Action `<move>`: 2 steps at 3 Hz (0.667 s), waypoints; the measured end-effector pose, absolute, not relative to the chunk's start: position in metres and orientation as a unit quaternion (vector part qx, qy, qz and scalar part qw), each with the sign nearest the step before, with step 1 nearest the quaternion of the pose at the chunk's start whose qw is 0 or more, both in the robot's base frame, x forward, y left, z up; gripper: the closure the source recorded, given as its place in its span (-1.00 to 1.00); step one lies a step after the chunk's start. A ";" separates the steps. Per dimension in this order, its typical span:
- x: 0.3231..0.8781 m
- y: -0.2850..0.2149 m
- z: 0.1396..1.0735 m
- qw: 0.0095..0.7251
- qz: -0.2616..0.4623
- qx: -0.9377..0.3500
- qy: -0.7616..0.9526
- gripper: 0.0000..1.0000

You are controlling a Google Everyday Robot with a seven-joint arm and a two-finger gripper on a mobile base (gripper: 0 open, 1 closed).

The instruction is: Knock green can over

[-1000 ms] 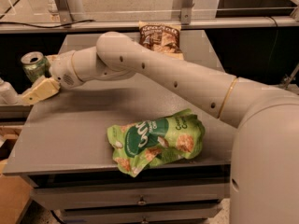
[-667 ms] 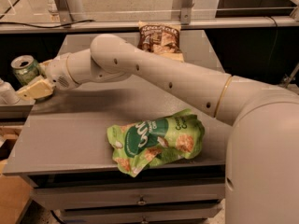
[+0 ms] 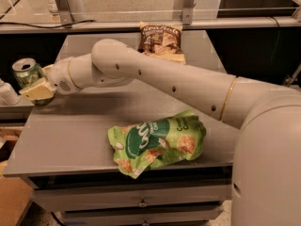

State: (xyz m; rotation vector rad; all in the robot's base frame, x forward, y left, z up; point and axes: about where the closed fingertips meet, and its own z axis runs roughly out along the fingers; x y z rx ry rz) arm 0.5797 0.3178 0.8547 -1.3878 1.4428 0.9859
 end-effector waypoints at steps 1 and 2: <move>0.597 0.279 0.868 0.449 0.373 -0.545 0.602 1.00; 0.621 0.219 0.897 0.466 0.336 -0.528 0.625 1.00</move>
Offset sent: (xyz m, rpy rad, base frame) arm 0.0737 -0.1830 0.0822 -0.0864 -0.0741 -0.2845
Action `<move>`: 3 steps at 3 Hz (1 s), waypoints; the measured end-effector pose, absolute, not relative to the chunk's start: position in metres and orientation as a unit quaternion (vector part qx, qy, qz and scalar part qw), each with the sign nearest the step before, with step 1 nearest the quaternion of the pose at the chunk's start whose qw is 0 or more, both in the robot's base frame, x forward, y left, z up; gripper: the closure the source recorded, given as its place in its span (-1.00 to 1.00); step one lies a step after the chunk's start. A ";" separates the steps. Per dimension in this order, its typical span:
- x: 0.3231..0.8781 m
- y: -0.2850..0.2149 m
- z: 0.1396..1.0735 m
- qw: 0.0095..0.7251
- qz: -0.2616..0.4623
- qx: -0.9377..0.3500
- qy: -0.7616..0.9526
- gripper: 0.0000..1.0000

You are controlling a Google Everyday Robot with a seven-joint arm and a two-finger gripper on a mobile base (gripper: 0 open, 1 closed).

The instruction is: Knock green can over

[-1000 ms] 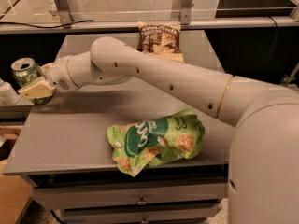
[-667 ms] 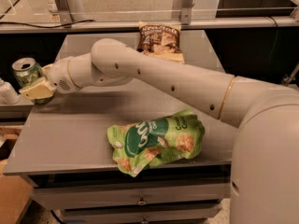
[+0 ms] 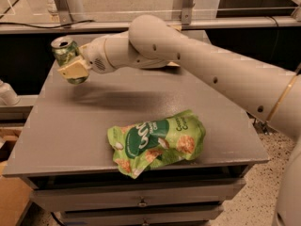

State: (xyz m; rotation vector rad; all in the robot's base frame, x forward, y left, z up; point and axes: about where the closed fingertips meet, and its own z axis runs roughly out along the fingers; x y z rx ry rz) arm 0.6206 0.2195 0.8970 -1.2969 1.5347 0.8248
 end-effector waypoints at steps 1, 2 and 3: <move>0.634 0.173 0.923 0.461 0.291 -0.536 0.645 1.00; 0.640 0.135 0.936 0.420 0.222 -0.573 0.667 1.00; 0.633 0.112 0.926 0.352 0.150 -0.631 0.675 1.00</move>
Offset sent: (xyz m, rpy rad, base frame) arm 0.0232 -0.1453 0.0456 -0.5653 -0.0832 -0.0492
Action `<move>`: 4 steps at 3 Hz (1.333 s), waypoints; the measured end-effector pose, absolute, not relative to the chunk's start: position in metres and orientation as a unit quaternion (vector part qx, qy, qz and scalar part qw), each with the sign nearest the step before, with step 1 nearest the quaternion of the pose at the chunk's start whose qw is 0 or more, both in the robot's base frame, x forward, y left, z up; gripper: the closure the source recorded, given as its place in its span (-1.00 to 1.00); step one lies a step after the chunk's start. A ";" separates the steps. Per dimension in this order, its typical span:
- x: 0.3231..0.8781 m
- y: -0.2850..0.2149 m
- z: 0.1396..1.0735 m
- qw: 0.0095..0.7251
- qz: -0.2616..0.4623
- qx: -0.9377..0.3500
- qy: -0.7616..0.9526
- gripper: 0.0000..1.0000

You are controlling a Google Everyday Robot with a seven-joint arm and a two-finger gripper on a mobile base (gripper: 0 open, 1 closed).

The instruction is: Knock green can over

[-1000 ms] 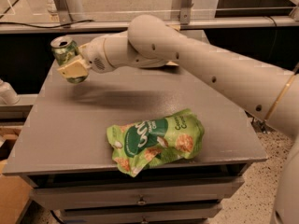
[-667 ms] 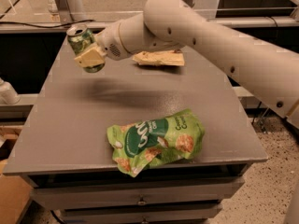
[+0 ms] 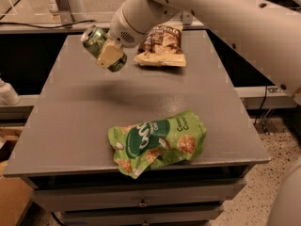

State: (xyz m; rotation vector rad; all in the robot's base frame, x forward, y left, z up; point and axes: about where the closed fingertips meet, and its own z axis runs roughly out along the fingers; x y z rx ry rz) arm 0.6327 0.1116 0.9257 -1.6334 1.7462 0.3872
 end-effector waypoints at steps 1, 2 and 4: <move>0.614 0.098 0.901 0.272 0.089 -0.688 0.667 1.00; 0.598 0.084 0.876 0.198 0.033 -0.728 0.655 1.00; 0.579 0.070 0.845 0.111 -0.027 -0.765 0.634 0.66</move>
Offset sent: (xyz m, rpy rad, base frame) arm -0.0496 -0.0499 -0.0754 -0.6608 0.0299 0.1749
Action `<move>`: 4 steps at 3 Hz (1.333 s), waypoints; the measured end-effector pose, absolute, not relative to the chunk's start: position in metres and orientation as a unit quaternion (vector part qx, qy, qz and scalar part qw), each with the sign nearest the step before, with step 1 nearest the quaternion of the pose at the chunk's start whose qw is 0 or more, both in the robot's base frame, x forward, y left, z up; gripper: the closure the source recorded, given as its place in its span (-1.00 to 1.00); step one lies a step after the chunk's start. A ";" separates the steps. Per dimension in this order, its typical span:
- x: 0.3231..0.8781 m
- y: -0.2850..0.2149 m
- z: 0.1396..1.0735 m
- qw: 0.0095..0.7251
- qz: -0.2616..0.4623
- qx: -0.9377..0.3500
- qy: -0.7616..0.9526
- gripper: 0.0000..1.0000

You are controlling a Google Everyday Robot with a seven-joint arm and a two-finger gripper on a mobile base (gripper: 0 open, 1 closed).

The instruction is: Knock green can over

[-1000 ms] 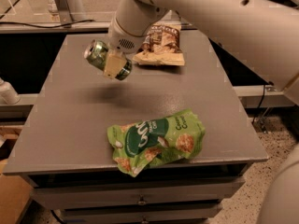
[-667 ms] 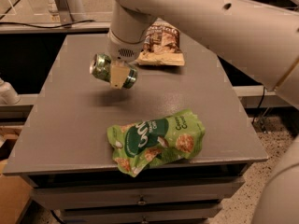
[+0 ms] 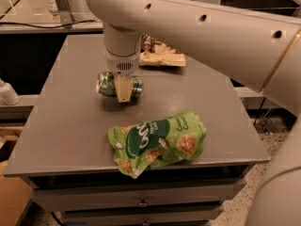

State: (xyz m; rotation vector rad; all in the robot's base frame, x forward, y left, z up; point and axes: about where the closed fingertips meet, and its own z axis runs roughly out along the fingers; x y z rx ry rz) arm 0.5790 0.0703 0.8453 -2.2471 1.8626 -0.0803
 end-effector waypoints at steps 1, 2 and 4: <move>0.574 0.069 0.839 0.095 -0.038 -0.770 0.629 0.19; 0.572 0.071 0.835 0.090 -0.041 -0.773 0.626 -0.26; 0.568 0.074 0.830 0.090 -0.039 -0.775 0.624 -1.00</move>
Offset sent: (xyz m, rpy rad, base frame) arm -0.0101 0.0029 -0.0153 -0.0671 0.0090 0.0274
